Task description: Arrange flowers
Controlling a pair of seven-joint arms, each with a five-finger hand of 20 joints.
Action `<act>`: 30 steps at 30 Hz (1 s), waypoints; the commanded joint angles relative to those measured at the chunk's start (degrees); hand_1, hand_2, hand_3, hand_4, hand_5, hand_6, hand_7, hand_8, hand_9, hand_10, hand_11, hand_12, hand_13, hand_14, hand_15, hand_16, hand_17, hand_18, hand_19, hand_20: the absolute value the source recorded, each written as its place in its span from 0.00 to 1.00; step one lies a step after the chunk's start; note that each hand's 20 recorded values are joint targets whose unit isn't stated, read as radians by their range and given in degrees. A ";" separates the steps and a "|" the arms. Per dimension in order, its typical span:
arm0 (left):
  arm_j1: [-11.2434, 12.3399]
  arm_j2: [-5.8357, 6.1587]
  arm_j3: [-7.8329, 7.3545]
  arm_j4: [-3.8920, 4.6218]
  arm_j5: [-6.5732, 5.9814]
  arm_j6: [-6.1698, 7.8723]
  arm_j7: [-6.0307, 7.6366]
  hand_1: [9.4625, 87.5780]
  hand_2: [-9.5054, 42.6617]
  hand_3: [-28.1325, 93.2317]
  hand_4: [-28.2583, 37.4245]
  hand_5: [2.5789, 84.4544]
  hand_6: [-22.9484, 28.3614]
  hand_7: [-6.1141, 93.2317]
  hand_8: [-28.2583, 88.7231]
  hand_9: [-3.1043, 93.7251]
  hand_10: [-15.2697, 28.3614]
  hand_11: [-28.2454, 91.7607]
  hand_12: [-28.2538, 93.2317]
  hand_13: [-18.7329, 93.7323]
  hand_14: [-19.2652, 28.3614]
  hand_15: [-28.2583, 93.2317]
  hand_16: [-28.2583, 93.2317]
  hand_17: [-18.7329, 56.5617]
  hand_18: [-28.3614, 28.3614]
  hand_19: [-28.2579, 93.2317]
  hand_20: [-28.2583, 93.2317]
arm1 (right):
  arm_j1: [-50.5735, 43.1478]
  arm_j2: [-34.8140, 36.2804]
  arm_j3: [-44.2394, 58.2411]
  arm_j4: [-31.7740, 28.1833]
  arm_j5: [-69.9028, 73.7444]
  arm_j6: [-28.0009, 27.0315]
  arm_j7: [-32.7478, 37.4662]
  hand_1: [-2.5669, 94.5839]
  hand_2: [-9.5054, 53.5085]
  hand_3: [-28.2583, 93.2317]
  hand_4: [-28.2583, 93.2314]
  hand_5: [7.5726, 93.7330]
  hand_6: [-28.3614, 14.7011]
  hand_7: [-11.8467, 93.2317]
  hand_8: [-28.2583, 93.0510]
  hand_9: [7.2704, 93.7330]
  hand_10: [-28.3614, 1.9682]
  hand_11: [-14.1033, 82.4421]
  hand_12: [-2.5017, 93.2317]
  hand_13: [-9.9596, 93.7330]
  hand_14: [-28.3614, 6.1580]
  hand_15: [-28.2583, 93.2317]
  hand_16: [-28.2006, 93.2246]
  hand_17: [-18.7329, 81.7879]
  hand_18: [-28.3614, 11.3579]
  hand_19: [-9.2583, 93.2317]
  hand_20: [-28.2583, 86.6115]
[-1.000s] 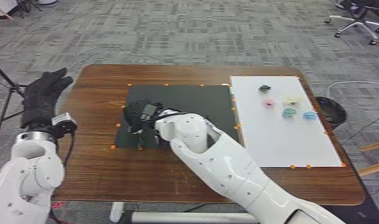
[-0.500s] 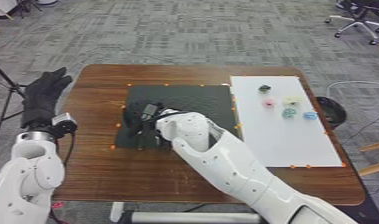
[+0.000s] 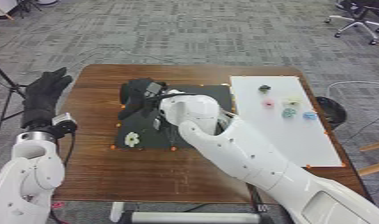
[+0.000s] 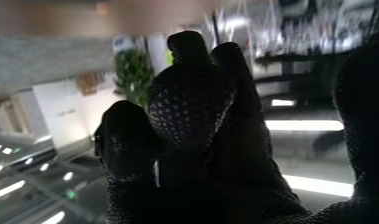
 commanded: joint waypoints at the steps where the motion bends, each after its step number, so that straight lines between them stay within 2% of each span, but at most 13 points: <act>1: 0.01 -0.15 -0.10 -0.43 -0.01 -0.24 -0.20 0.15 0.25 0.81 0.00 0.55 0.52 0.20 0.18 0.54 0.67 0.39 0.32 0.48 0.72 0.31 0.24 0.32 0.69 0.28 0.35 | 1.56 6.09 3.64 -9.32 3.79 4.24 1.52 0.30 0.00 0.73 0.15 0.60 0.63 0.25 0.18 0.73 0.51 0.25 0.19 0.93 0.70 0.68 0.51 0.68 0.23 0.99 0.73; 3: 0.00 -0.20 -0.13 -0.43 0.03 -0.27 -0.23 0.15 0.26 0.81 0.00 0.55 0.52 0.20 0.18 0.54 0.67 0.40 0.32 0.48 0.72 0.31 0.24 0.32 0.69 0.28 0.35 | 1.26 9.95 3.34 -13.09 6.22 5.13 2.64 0.32 0.00 0.73 0.15 0.60 0.63 0.25 0.18 0.72 0.50 0.25 0.19 0.87 0.60 0.63 0.49 0.61 0.20 0.91 0.71; 5: -0.05 -0.48 -0.32 -0.43 0.31 -0.50 -0.37 0.15 0.27 0.81 0.00 0.56 0.52 0.21 0.18 0.54 0.66 0.40 0.32 0.48 0.72 0.31 0.24 0.32 0.69 0.28 0.35 | 0.40 14.03 3.97 -16.27 6.10 5.99 2.98 0.32 0.00 0.74 0.14 0.60 0.63 0.26 0.17 0.71 0.49 0.25 0.20 0.76 0.46 0.56 0.49 0.50 0.17 0.75 0.70; 6: -0.01 -0.25 -0.17 -0.43 0.09 -0.32 -0.26 0.16 0.29 0.81 0.00 0.56 0.52 0.21 0.18 0.54 0.67 0.40 0.32 0.48 0.72 0.32 0.24 0.32 0.69 0.28 0.35 | 0.03 16.12 4.64 -18.06 6.60 6.09 3.65 0.32 0.00 0.75 0.14 0.60 0.62 0.26 0.17 0.69 0.49 0.24 0.20 0.71 0.42 0.52 0.48 0.46 0.17 0.68 0.68; 9: 0.07 0.19 0.12 -0.43 -0.33 0.03 -0.03 0.16 0.31 0.81 0.00 0.56 0.52 0.21 0.18 0.55 0.67 0.40 0.32 0.48 0.72 0.32 0.24 0.32 0.68 0.28 0.35 | -2.81 22.69 7.85 -22.65 9.49 7.95 5.27 0.31 0.00 0.74 0.12 0.58 0.62 0.26 0.18 0.67 0.48 0.24 0.20 0.68 0.41 0.47 0.48 0.44 0.18 0.62 0.67; 16: 0.28 1.49 0.99 -0.43 -1.60 1.03 0.66 0.17 0.32 0.81 0.00 0.57 0.52 0.21 0.17 0.55 0.67 0.40 0.32 0.49 0.72 0.32 0.24 0.32 0.68 0.28 0.35 | -15.21 36.37 23.92 -28.96 11.46 11.80 5.93 0.29 0.00 0.74 0.09 0.54 0.60 0.25 0.19 0.63 0.43 0.23 0.21 0.67 0.40 0.46 0.49 0.44 0.17 0.62 0.67; 18: 0.33 1.79 1.19 -0.43 -1.89 1.26 0.82 0.18 0.31 0.82 0.00 0.57 0.52 0.21 0.17 0.55 0.67 0.40 0.32 0.49 0.72 0.32 0.24 0.32 0.68 0.28 0.35 | -19.17 38.49 29.77 -28.45 9.58 10.78 3.22 0.31 0.00 0.74 0.09 0.54 0.60 0.25 0.19 0.62 0.43 0.23 0.21 0.68 0.41 0.46 0.49 0.43 0.16 0.64 0.68; 21: 0.33 1.76 1.17 -0.43 -1.86 1.24 0.81 0.19 0.29 0.82 0.00 0.57 0.52 0.21 0.17 0.55 0.67 0.40 0.32 0.49 0.72 0.32 0.24 0.32 0.69 0.29 0.35 | -24.56 40.95 35.38 -27.11 6.30 12.00 2.81 0.34 0.00 0.75 0.09 0.53 0.60 0.26 0.19 0.61 0.45 0.23 0.21 0.69 0.45 0.49 0.50 0.44 0.17 0.67 0.71; 24: 0.28 1.46 0.97 -0.43 -1.57 1.01 0.65 0.20 0.29 0.82 0.01 0.57 0.52 0.21 0.17 0.55 0.67 0.40 0.32 0.49 0.72 0.32 0.24 0.32 0.69 0.29 0.36 | -27.57 42.15 37.89 -24.54 5.73 12.98 3.71 0.38 0.00 0.77 0.09 0.52 0.63 0.28 0.18 0.60 0.48 0.24 0.22 0.73 0.49 0.54 0.51 0.46 0.17 0.72 0.74; 30: 0.24 1.21 0.80 -0.43 -1.33 0.82 0.51 0.20 0.28 0.81 0.02 0.57 0.52 0.21 0.17 0.55 0.66 0.40 0.32 0.49 0.72 0.32 0.24 0.32 0.69 0.29 0.36 | -33.16 41.88 42.19 -20.30 2.73 14.99 2.15 0.40 0.00 0.77 0.08 0.56 0.68 0.33 0.16 0.63 0.53 0.27 0.23 0.74 0.50 0.61 0.51 0.47 0.16 0.75 0.76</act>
